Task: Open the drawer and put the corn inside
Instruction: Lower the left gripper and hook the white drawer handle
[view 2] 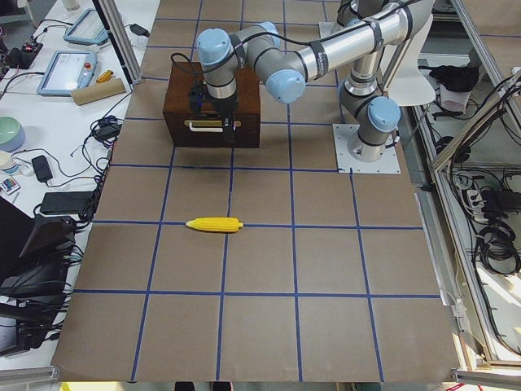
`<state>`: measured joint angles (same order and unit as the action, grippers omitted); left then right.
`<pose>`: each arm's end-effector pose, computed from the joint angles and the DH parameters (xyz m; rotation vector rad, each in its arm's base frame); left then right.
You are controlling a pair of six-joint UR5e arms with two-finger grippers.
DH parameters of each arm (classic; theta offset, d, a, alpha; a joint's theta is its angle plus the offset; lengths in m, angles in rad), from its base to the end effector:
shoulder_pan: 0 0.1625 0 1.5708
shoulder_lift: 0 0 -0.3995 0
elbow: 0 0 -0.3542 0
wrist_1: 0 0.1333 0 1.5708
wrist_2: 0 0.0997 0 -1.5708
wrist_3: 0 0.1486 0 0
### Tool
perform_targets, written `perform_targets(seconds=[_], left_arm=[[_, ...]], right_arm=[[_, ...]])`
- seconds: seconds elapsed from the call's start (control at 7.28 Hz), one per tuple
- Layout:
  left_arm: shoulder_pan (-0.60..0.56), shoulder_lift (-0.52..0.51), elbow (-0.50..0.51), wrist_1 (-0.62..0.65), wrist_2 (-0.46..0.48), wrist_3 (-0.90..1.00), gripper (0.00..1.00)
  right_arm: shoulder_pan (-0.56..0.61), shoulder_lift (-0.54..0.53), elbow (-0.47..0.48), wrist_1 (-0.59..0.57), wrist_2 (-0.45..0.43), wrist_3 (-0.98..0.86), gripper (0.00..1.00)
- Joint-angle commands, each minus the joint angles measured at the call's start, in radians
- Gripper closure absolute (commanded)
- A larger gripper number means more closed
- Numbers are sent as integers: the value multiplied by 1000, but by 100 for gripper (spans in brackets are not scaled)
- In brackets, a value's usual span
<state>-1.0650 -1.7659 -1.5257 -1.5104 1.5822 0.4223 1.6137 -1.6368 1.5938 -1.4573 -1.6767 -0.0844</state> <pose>0.1338 -0.5131 0.3446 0.1290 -3.1062 -0.1326 0.1354 -0.4111 0.4219 0.1987 -3.0287 -0.1104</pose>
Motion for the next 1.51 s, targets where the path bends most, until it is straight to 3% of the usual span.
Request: perform_targets(seconds=[0.0,0.55,0.82,1.1,1.37], left_arm=[[7,-100,-2,54,1,4,0],[4,-208,1,147,-20,-2,0],[7,-184,6,135,-253,29,0],[2,-191,2,128,-320,182,0],[-3,-201,-5,125,-364,176,0]], right_arm=[[0,0,0,0,0,0,0],[0,0,0,0,0,0,0],[0,0,0,0,0,0,0],[0,-2,0,0,0,0,0],[0,0,0,0,0,0,0]])
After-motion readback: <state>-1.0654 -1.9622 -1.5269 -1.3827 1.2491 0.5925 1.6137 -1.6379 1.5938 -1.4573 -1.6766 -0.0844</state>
